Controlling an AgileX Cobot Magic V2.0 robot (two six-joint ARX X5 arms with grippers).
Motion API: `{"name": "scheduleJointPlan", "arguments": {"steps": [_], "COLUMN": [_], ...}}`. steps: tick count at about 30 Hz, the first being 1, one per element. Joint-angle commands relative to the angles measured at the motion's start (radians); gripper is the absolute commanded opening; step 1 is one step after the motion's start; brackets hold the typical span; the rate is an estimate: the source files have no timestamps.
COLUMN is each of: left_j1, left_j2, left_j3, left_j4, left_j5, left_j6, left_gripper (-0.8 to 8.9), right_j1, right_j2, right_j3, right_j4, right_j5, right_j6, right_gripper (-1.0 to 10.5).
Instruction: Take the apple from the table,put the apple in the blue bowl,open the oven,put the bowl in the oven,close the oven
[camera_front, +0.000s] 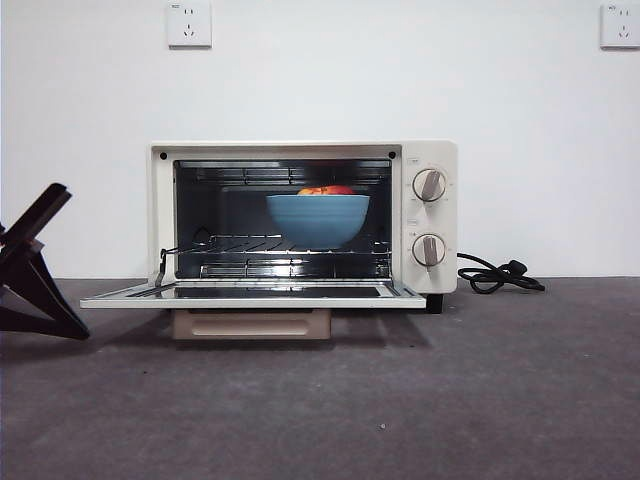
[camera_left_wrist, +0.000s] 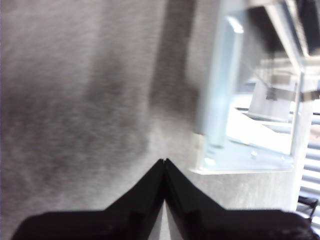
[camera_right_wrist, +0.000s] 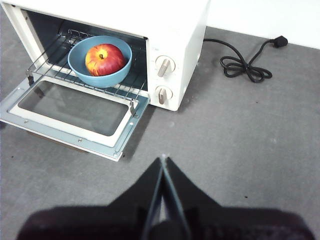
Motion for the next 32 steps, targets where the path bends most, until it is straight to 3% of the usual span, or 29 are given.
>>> {"name": "scheduleJointPlan", "arguments": {"steps": [1, 6, 15, 32], "left_j1": [0.003, 0.002, -0.019, -0.059], "left_j2": [0.026, 0.026, 0.026, 0.022], "left_j3": [0.000, 0.006, 0.062, 0.231], "left_j4": [0.034, 0.093, 0.106, 0.106], "left_j5": [0.004, 0.025, 0.089, 0.077], "left_j6": [-0.049, -0.111, -0.143, -0.207], "left_gripper": [-0.08, -0.08, -0.08, -0.08], "right_j1": [0.001, 0.001, 0.001, 0.001], "right_j2": [-0.003, -0.003, -0.003, -0.003], "right_j3": [-0.009, -0.009, -0.009, -0.009], "right_j4": [-0.003, -0.011, -0.013, -0.026], "right_j5": [-0.003, -0.003, -0.003, -0.003], "right_j6": [0.019, 0.019, 0.019, 0.026], "right_gripper": [-0.1, -0.1, -0.1, -0.1]}}
